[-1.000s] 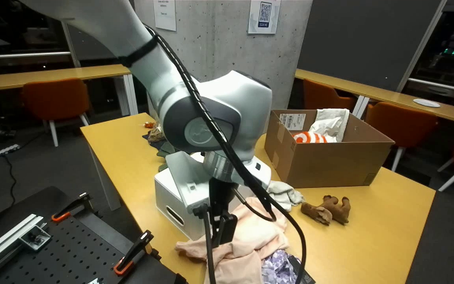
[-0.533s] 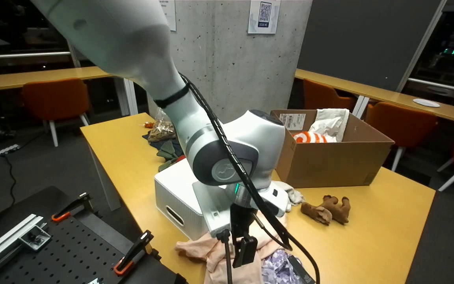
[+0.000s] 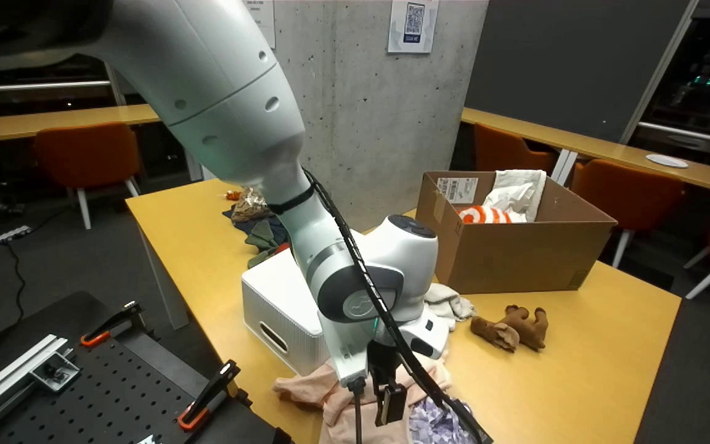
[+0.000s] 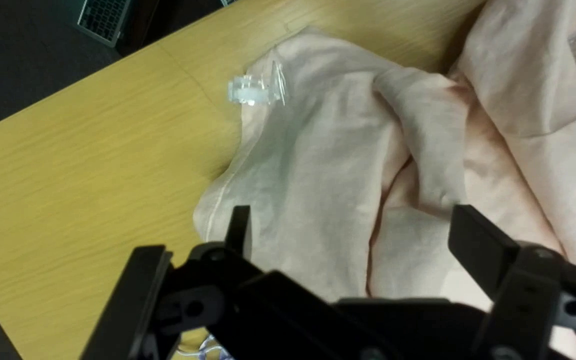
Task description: Pick up the light pink shirt and put it on top of the yellow container, pick up the pink shirt with the yellow container and and lift them upwards then put them back on the white basket, pick up the light pink shirt only and put it on the table
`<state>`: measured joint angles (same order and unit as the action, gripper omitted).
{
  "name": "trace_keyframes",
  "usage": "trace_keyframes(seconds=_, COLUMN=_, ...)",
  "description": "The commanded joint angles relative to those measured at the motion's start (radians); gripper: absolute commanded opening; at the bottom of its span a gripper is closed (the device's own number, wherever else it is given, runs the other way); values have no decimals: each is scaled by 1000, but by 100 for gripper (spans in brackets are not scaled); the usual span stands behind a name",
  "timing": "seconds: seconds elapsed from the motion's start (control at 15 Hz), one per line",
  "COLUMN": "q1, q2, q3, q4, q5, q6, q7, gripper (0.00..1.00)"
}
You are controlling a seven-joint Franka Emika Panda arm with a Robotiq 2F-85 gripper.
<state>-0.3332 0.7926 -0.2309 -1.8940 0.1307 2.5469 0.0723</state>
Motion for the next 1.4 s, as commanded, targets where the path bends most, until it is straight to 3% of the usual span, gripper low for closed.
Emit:
trace_keyframes(seconds=0.0, q1=-17, q2=73, q3=25, q4=92, q5=27, q6=27, q7=19, gripper=100)
trace_keyframes(seconds=0.73, q1=-10, q2=178, q3=89, q4=198, q5=69, q6=30, q7=23, gripper=100)
trace_keyframes(seconds=0.8, q1=-12, q2=184, q3=88, q4=202, q5=70, q6=31, q7=23, gripper=81)
trace_keyframes(seconds=1.33, q1=-16, q2=135, q3=79, q4=154, q5=64, q6=49, q7=12, gripper=20)
